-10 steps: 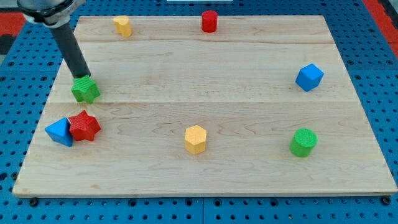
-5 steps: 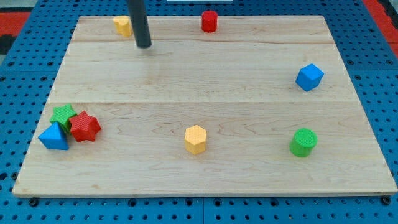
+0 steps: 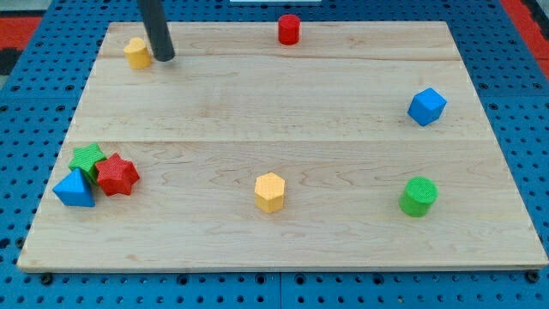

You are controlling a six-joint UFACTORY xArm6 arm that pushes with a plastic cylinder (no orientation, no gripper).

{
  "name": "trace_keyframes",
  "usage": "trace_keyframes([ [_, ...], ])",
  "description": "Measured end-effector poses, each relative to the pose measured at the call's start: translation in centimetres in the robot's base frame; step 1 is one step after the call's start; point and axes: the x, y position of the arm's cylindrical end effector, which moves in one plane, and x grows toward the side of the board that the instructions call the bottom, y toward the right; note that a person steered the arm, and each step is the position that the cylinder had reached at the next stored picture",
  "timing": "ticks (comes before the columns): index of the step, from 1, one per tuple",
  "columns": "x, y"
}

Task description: Move the yellow heart to the left side

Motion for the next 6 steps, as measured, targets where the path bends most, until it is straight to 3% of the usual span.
trace_keyframes([
  [2,-2.9,-0.4],
  [3,-1.1,-5.0],
  [4,0.9,-6.4],
  [5,-0.9,-7.5],
  [6,1.9,-9.4],
])
